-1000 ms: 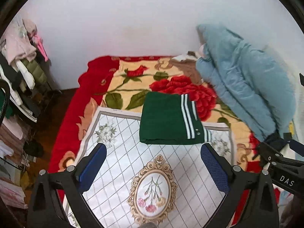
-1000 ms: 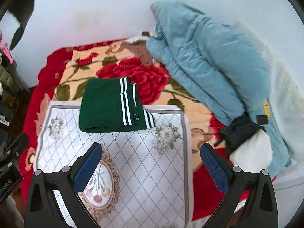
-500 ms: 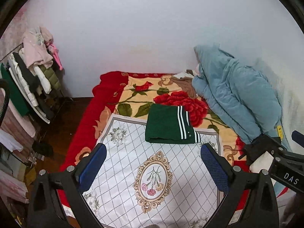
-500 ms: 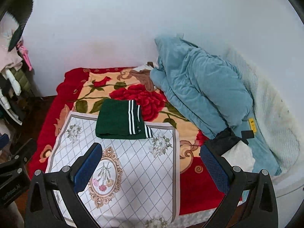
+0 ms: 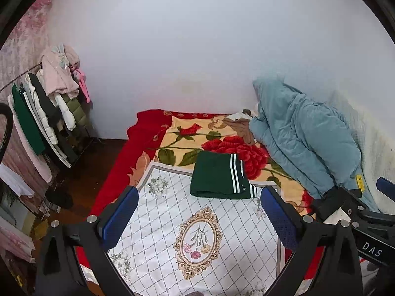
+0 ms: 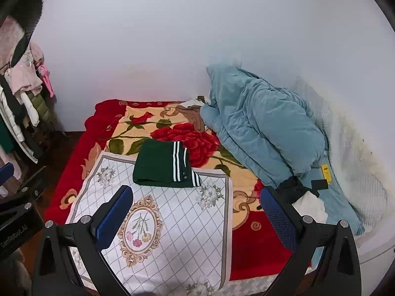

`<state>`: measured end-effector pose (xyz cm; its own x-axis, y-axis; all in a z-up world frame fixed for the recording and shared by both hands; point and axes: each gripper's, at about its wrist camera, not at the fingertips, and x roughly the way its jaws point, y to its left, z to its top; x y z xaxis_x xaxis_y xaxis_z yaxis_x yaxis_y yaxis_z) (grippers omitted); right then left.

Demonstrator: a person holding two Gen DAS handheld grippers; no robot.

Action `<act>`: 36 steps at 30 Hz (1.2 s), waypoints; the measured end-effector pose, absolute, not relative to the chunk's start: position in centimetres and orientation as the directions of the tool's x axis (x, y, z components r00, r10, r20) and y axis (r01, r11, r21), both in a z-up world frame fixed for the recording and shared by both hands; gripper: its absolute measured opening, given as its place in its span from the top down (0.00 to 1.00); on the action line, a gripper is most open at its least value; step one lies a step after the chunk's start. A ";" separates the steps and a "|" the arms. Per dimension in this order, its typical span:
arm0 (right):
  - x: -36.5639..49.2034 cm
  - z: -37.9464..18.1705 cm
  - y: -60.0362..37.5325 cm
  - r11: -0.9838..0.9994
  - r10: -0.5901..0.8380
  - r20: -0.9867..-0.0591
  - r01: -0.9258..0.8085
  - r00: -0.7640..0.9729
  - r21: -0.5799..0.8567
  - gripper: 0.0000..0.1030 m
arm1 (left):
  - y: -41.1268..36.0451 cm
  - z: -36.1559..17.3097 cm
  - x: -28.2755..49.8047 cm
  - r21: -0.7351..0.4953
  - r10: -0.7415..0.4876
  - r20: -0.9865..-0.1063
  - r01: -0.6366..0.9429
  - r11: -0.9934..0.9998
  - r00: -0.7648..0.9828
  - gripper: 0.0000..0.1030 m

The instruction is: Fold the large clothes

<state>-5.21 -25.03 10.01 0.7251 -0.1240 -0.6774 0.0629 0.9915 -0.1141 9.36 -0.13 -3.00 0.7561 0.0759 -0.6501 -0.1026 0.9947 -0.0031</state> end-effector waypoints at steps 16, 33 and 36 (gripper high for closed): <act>-5.7 11.0 -26.1 0.992 -0.112 -0.649 0.044 0.753 -0.120 0.00 | -0.2 -2.2 7.9 -0.003 0.102 -0.628 -0.133 0.991 0.771 0.01; -5.9 10.6 -26.0 0.993 -0.108 -0.653 0.044 0.749 -0.114 0.00 | 0.0 -2.2 7.5 -0.007 0.101 -0.648 -0.138 0.990 0.755 0.01; -6.0 10.4 -26.0 0.993 -0.105 -0.655 0.042 0.749 -0.111 0.00 | -0.1 -2.2 7.4 -0.005 0.104 -0.650 -0.140 0.990 0.753 0.01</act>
